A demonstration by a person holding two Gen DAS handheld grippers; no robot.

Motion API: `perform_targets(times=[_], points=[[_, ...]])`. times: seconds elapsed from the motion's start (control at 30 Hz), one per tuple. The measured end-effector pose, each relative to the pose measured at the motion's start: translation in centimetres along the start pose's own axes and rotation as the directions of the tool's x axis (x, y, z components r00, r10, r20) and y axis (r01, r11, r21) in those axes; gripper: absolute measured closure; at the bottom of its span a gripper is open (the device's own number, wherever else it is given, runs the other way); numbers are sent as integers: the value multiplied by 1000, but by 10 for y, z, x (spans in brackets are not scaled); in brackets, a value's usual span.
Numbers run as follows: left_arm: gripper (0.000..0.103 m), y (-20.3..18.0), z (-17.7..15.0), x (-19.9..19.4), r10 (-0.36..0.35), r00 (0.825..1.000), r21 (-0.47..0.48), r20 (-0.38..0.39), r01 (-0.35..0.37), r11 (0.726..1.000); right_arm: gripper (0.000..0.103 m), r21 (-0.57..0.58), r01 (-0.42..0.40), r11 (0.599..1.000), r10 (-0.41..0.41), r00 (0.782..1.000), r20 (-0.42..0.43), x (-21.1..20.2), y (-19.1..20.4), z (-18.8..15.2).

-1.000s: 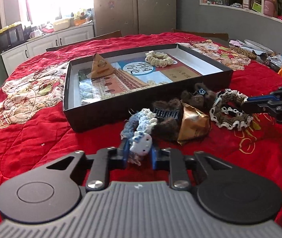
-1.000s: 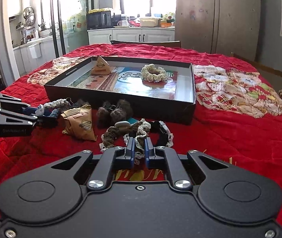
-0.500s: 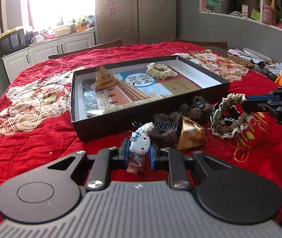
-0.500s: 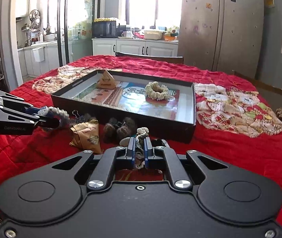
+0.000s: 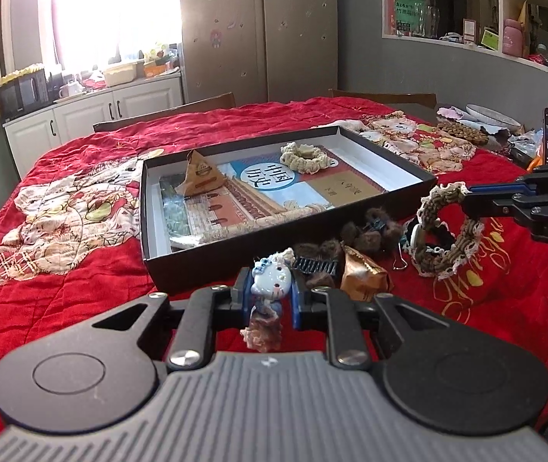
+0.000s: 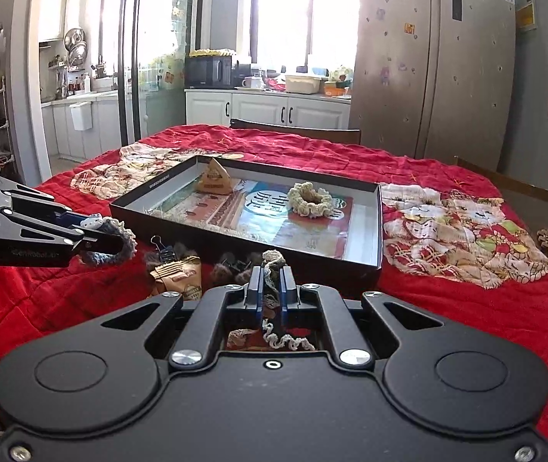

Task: Organize objects
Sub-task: 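Grasp the brown-and-white ruffled scrunchie with the right tool and lift it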

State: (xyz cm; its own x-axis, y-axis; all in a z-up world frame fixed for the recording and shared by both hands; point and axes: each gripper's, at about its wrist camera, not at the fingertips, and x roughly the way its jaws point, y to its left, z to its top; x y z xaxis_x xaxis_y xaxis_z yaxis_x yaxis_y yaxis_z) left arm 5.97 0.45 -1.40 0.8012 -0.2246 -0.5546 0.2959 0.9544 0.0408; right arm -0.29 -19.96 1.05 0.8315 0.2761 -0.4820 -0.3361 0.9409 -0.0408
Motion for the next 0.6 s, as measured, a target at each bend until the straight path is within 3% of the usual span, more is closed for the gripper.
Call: perform_targets(times=[0.6], points=[[81,-8,15,-6,-25,999,21,38,24,999,95,0,-12,1000,12,999,37,-5,-2,13]])
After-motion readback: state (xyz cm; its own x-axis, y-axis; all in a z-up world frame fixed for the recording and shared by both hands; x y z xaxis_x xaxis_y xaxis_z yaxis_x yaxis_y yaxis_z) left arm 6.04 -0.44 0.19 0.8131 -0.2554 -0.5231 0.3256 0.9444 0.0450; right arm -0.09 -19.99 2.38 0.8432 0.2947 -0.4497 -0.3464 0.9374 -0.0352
